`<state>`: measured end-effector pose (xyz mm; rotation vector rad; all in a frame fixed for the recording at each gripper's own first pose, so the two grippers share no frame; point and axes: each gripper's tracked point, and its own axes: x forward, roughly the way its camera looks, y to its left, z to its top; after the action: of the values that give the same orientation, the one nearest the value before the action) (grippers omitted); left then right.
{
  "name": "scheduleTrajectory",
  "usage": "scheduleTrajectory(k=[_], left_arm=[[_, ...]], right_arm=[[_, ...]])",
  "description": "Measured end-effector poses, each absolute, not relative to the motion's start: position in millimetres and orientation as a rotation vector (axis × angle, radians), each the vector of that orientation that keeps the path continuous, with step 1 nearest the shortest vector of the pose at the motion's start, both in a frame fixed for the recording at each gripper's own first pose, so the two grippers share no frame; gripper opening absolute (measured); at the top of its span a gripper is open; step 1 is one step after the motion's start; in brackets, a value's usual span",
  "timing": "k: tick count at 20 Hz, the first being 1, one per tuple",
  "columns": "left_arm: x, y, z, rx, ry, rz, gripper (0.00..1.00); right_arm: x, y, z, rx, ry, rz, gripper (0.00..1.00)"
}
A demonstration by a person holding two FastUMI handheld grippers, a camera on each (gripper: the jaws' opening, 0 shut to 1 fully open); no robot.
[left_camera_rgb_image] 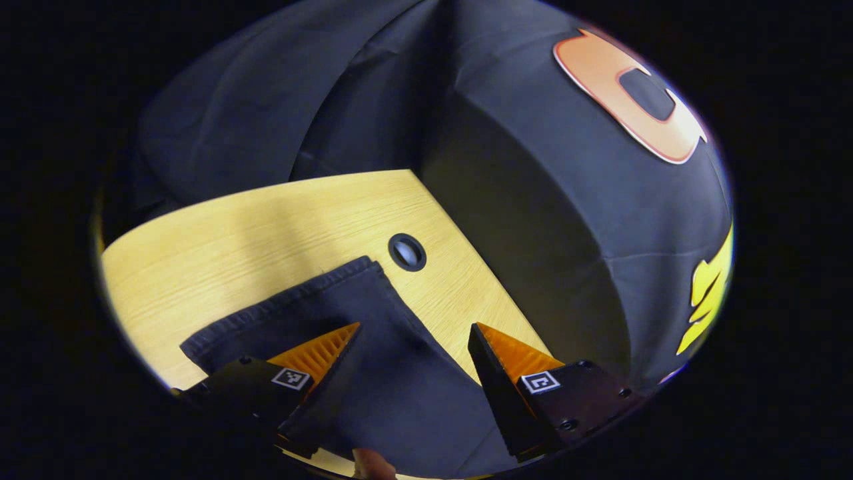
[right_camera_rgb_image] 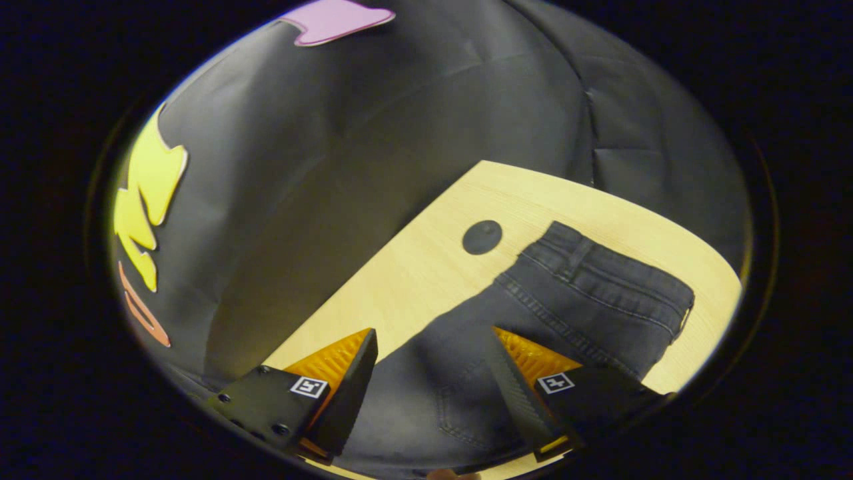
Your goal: Grasp the waist and the cuffs of the jeans and fold them to make the two legs overlap; first hold the waist and fold one-third of the jeans toward the cuffs, then hold the cuffs and fold the remaining one-third in the same direction to finish folding.
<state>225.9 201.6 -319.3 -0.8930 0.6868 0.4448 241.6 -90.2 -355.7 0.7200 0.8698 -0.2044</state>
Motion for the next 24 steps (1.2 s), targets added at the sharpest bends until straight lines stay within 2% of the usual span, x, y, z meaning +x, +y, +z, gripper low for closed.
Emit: scheduleTrajectory(k=[4, 7, 11, 14, 17, 20, 24], left_arm=[[222, 198, -279, -0.784, 0.639, 0.389, 0.99], [218, 191, -210, -0.653, 0.511, 0.308, 0.99], [192, 167, -106, -0.339, 0.310, 0.194, 0.99], [163, 143, -57, -0.056, 0.213, 0.195, 0.98], [160, 119, -45, 0.095, 0.141, 0.176, 0.98], [147, 88, -49, 0.014, 0.168, 0.112, 0.98], [112, 54, -55, -0.046, 0.196, 0.080, 0.99]], right_arm=[[243, -101, -323, 0.619, 0.779, -0.191, 0.98], [226, -123, -287, 0.543, 0.717, -0.196, 0.98], [161, -163, -297, 0.549, 0.783, -0.235, 0.98], [109, -181, -313, 0.651, 0.839, -0.304, 0.98], [69, -186, -335, 0.734, 0.895, -0.354, 0.98], [55, -177, -345, 0.810, 0.916, -0.354, 0.98], [62, -161, -361, 0.957, 0.935, -0.359, 0.98]])
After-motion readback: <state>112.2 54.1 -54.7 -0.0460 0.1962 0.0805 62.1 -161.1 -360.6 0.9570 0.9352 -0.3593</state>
